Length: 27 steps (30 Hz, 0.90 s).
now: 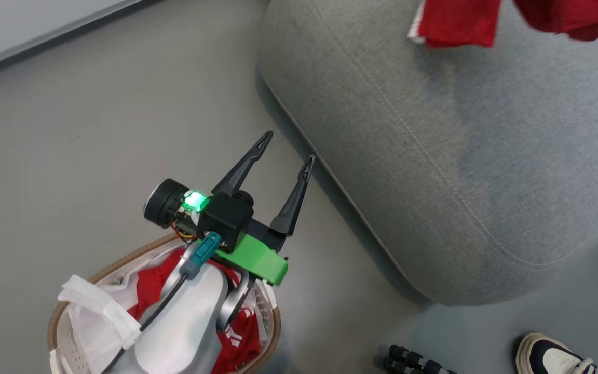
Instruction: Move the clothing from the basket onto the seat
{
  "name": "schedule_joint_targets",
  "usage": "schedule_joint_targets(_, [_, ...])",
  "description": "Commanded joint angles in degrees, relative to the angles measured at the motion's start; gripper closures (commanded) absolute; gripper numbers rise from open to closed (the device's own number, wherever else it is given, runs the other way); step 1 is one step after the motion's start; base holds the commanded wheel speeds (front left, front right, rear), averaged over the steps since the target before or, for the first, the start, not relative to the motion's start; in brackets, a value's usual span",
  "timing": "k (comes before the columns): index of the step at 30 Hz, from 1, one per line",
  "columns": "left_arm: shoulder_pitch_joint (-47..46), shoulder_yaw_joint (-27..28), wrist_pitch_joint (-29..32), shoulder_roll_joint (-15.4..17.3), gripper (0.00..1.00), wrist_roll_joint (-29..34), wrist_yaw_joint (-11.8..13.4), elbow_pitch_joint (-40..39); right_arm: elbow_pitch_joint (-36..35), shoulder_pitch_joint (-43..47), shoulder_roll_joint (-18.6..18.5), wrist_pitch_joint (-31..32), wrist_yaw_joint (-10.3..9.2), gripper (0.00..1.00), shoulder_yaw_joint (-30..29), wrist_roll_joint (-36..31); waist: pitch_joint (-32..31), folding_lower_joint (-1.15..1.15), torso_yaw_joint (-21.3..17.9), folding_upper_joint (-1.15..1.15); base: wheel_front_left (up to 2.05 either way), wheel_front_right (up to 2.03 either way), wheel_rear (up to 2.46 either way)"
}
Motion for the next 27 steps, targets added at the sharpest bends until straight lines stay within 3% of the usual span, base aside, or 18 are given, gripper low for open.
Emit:
schedule_joint_targets(1, [-1.81,0.02,0.03,0.77,0.00,0.43,-0.15,0.02,1.63,-2.14,-1.10,-0.25,-0.08,1.00,-0.97,-0.67,6.56,0.00,5.64,-0.01,0.00,0.00,0.00])
schedule_joint_targets(9, [-3.68,0.33,0.03,1.24,0.00,0.54,-0.15,-0.26,11.85,-7.02,-3.82,-0.20,-0.08,1.00,-7.39,-2.59,11.67,0.00,10.09,-0.01,0.00,0.00,0.00])
schedule_joint_targets(16, [-2.76,0.08,0.03,1.15,0.00,0.37,-0.16,-0.19,18.05,-1.09,-0.24,-0.19,-0.08,1.00,-13.08,-4.84,11.96,0.00,11.07,-0.01,0.00,0.00,0.00])
schedule_joint_targets(18, [-2.54,0.01,0.03,0.94,0.00,0.24,-0.16,0.03,18.48,1.46,0.65,-0.20,-0.08,0.58,-14.91,-5.72,11.43,0.00,11.06,-0.01,0.00,0.00,0.00])
schedule_joint_targets(20, [-2.41,0.15,0.03,0.61,0.00,0.04,-0.16,0.01,19.00,4.67,1.84,-0.20,-0.08,0.54,-16.76,-6.45,10.63,0.00,11.03,-0.01,0.00,0.00,0.00])
schedule_joint_targets(21, [-2.21,0.27,0.03,0.55,0.00,0.00,-0.16,0.22,19.03,6.15,2.43,-0.20,-0.08,0.37,-18.07,-6.70,10.06,0.00,10.95,-0.01,0.00,0.00,0.00])
schedule_joint_targets(22, [-2.03,0.37,0.03,0.51,0.00,-0.11,-0.16,0.41,19.08,7.47,3.06,-0.20,-0.08,0.00,-18.53,-7.10,9.57,0.00,10.88,-0.01,0.00,0.00,0.00])
schedule_joint_targets(27, [-0.66,2.12,0.03,0.39,0.00,-0.16,-0.16,1.08,17.32,14.74,6.05,-0.20,-0.08,0.00,-20.75,-7.48,5.95,0.00,10.89,-0.01,0.00,0.00,0.00])
